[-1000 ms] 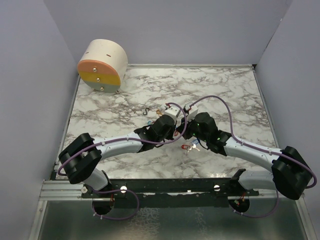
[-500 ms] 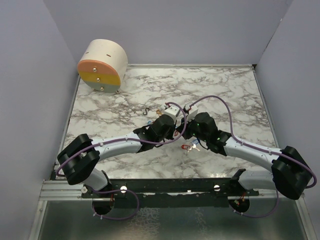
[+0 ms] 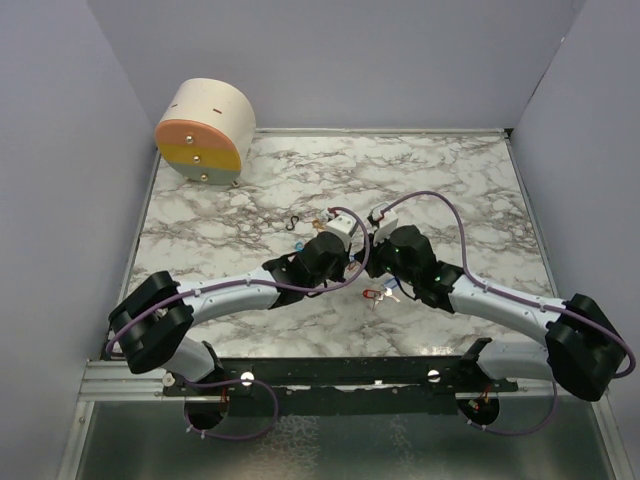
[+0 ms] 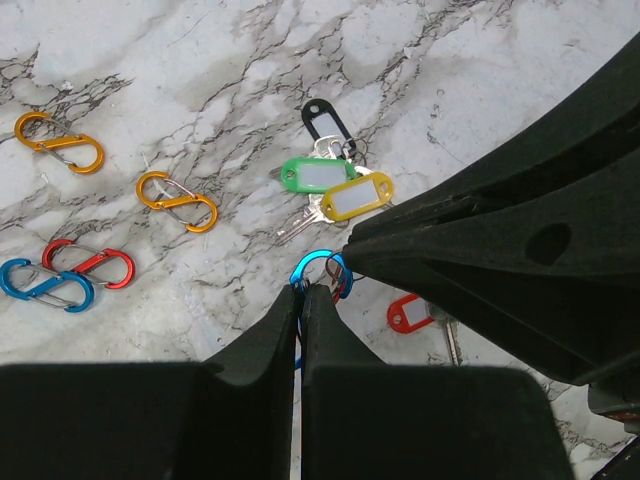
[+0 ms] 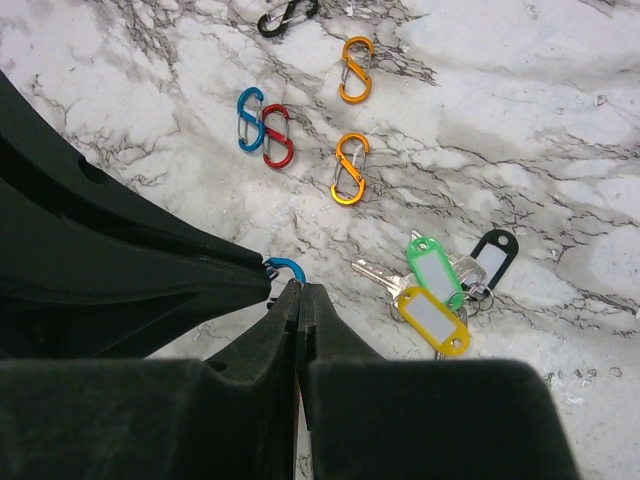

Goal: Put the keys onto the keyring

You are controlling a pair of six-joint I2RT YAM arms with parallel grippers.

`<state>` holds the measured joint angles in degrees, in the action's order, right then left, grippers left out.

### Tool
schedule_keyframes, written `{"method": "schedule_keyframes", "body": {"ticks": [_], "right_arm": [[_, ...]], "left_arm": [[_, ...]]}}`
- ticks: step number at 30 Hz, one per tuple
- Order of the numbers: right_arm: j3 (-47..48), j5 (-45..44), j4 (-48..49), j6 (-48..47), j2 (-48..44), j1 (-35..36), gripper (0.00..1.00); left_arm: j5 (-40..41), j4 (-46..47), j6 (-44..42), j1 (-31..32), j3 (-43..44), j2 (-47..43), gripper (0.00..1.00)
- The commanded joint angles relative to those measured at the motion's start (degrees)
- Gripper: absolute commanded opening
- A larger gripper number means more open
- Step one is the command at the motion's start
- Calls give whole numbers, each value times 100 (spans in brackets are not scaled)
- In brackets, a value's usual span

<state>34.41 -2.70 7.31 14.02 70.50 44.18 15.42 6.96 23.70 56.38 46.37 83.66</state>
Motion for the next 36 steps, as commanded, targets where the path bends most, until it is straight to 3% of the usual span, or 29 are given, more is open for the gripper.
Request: {"method": "schedule_keyframes", "body": {"ticks": [1, 9, 11, 15, 20, 36], "right_arm": [[-48, -247, 35, -48, -162, 29, 1], [-96, -332, 8, -32, -357, 27, 1], [-101, -380, -26, -16, -388, 29, 1], [-102, -592, -120, 54, -446, 27, 1], [-121, -972, -264, 208, -604, 24, 1], [79, -2413, -722, 534, -881, 1, 1]], "left_arm": [[-126, 111, 15, 40, -75, -240, 0], [-128, 110, 35, 40, -84, -251, 0], [-112, 105, 51, 40, -90, -272, 12], [23, 62, 79, 35, -126, -377, 45], [441, -29, 188, 40, -287, -750, 69], [1648, -67, 504, 40, -1258, -2279, 84]]}}
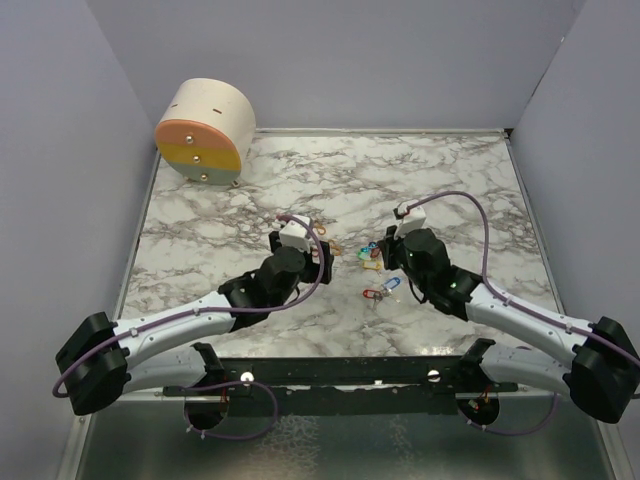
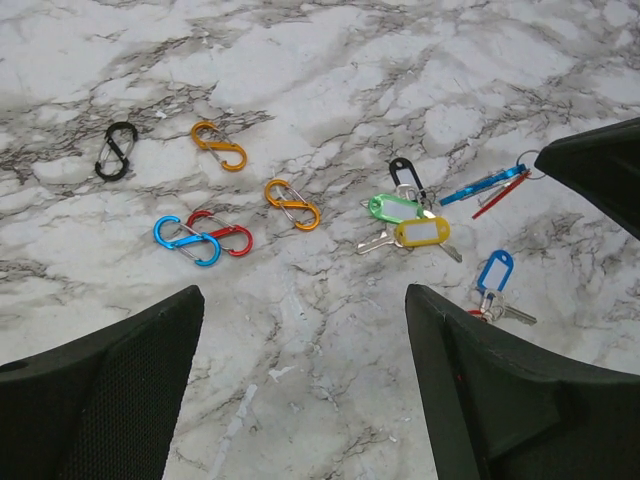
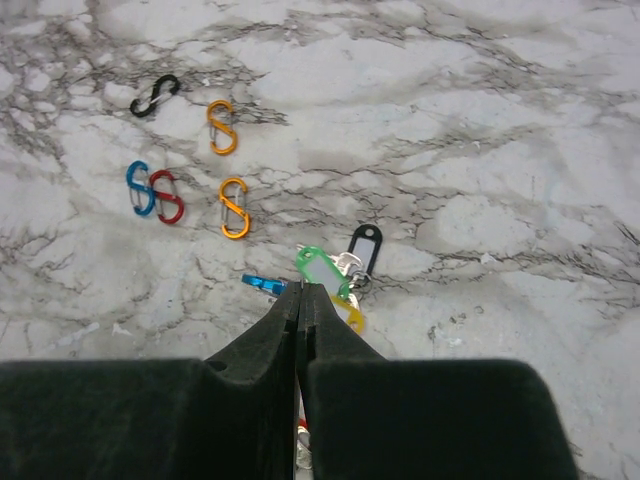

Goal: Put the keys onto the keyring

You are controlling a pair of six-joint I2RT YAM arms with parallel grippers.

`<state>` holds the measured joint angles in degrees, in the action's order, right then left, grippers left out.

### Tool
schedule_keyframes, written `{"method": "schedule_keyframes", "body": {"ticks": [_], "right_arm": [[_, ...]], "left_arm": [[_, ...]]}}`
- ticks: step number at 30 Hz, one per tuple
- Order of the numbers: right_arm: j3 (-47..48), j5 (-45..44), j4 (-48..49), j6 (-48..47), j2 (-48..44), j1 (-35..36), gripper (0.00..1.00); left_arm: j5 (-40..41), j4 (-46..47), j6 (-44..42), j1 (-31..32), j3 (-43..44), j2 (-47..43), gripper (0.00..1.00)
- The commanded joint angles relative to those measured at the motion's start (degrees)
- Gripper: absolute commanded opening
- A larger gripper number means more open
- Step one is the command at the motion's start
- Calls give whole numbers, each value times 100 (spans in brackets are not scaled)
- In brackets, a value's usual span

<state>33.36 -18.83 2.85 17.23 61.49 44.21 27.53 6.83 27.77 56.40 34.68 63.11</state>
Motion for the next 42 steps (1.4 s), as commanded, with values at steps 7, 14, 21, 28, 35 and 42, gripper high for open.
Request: {"method": "schedule_keyframes", "body": {"ticks": [7, 14, 21, 28, 35, 42], "right_arm": [[719, -447, -386, 254, 546, -1043, 1], [1487, -121, -271, 53, 1230, -1614, 1], [2360, 163, -159, -146, 2017, -1743, 1], [2977, 436, -83, -159, 2792, -1979, 1], [2884, 1061, 216, -7, 3236, -2735, 1], [2656, 1372, 316, 160, 3369, -3343, 1]], "left_arm": [[508, -96, 98, 29, -158, -288, 92], [476, -85, 58, 28, -154, -278, 99], [443, -81, 43, 20, -186, -319, 99], [455, -150, 29, 20, -176, -357, 99], [356, -67, 12, 20, -152, -150, 99], [273, 86, -10, 20, -45, 271, 99]]}}
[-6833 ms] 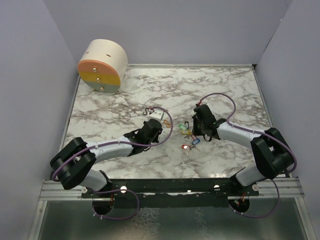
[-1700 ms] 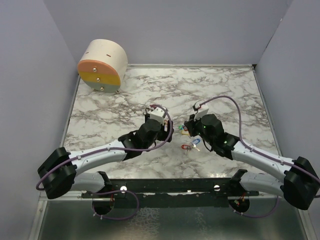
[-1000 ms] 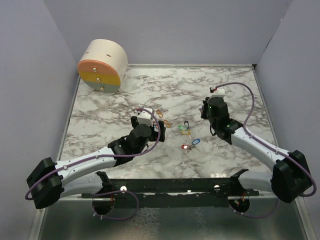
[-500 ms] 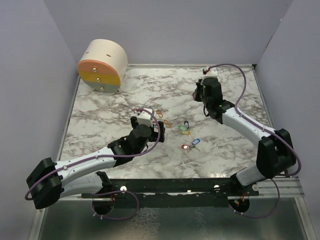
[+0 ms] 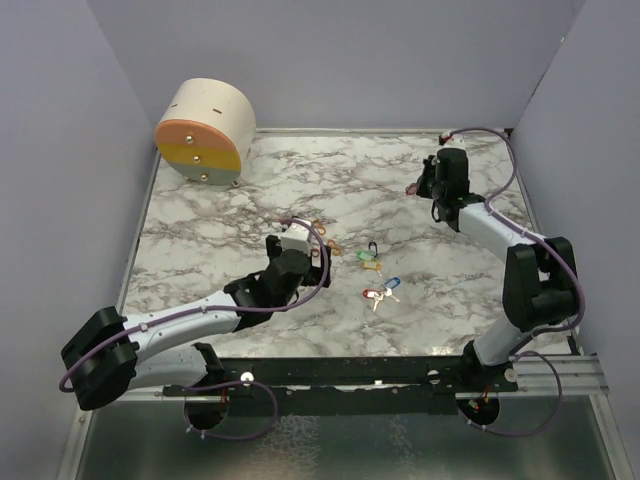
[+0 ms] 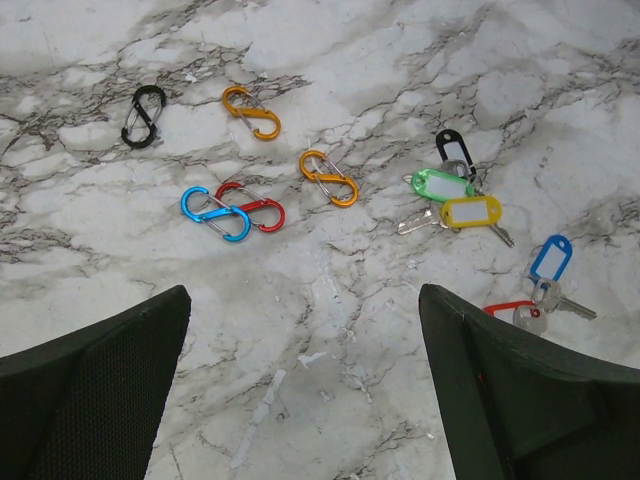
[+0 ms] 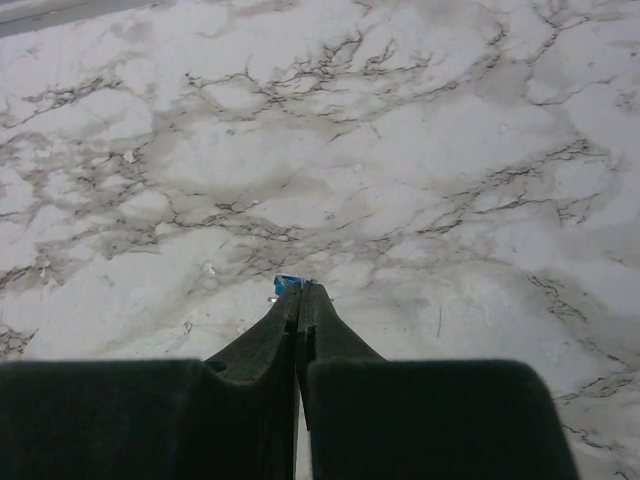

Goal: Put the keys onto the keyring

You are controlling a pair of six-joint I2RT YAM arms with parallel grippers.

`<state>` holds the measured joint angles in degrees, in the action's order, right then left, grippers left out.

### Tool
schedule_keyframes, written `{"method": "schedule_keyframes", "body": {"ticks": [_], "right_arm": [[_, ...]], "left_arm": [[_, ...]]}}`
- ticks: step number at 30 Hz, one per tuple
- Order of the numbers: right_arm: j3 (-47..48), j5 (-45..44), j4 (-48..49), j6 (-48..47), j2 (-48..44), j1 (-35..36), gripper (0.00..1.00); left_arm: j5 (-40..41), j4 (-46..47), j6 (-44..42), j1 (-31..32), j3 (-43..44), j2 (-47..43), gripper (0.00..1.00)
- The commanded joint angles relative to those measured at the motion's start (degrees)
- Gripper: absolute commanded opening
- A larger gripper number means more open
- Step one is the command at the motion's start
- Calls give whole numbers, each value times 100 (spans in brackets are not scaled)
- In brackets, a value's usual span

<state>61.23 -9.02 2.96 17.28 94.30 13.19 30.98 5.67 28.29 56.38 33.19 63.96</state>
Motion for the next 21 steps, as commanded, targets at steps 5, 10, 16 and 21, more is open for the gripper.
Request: {"method": "schedule_keyframes", "body": {"ticks": [5, 10, 16, 21], "right_arm": [[-157, 489, 283, 307, 285, -401, 1], [-192, 542, 267, 431, 426, -447, 1], [-234, 679, 360, 426, 546, -445, 1], [-144, 638, 368, 455, 653, -440, 1]], "left_arm": [[-126, 268, -58, 22, 193, 427, 99], [-136, 335, -25, 22, 170, 534, 99], [-127, 336, -7, 22, 153, 543, 99], [-119, 342, 1, 20, 111, 521, 99]]}}
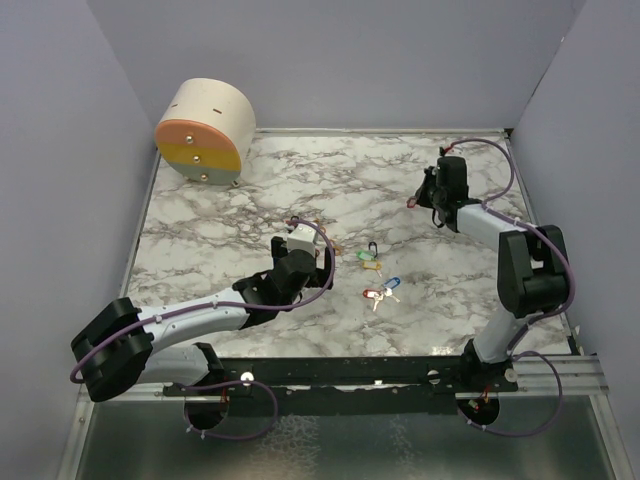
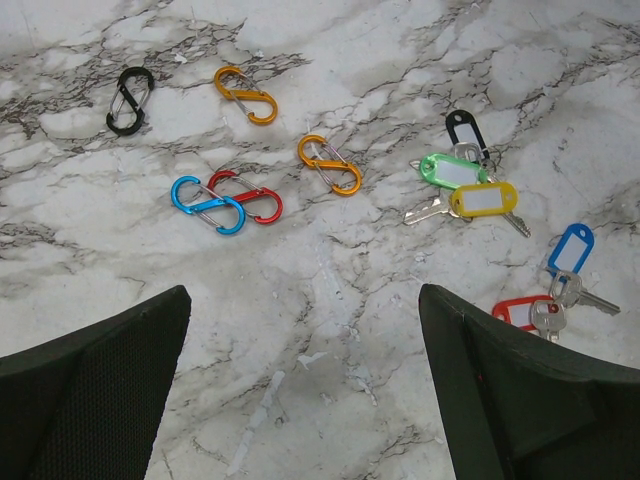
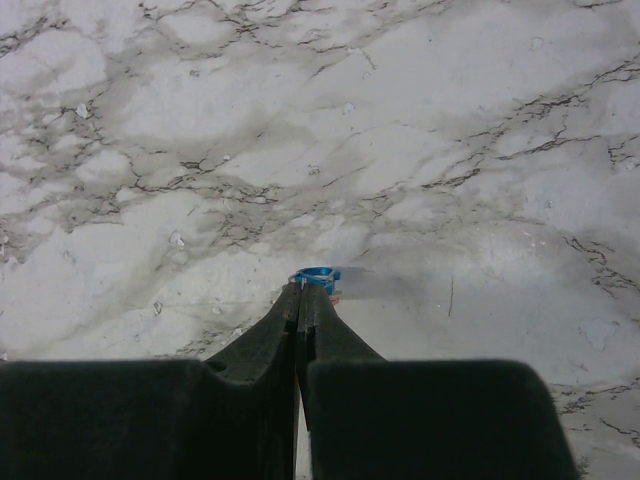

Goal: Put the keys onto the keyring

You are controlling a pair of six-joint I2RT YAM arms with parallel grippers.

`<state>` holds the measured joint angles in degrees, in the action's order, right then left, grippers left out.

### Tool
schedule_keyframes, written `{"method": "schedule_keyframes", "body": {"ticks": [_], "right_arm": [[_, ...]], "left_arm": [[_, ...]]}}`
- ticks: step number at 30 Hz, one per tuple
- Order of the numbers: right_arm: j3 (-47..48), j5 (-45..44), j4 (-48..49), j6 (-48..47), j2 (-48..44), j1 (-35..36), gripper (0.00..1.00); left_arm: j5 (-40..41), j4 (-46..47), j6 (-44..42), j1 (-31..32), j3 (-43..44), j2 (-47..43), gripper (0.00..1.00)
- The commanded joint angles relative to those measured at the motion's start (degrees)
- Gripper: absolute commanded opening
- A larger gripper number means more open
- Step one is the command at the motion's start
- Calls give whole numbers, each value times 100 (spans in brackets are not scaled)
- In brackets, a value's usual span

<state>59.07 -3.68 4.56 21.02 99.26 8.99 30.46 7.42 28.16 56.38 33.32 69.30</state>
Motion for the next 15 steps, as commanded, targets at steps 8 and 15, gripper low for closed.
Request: {"method": "schedule_keyframes", "body": {"ticks": [8, 15], "right_arm": [[664, -73, -17, 106, 590, -29, 10], [714, -110, 45, 63, 307, -29, 27]], "left_arm": [[-66, 145, 14, 20, 87, -43, 99], [-14, 140, 34, 21, 35, -143, 99]]}}
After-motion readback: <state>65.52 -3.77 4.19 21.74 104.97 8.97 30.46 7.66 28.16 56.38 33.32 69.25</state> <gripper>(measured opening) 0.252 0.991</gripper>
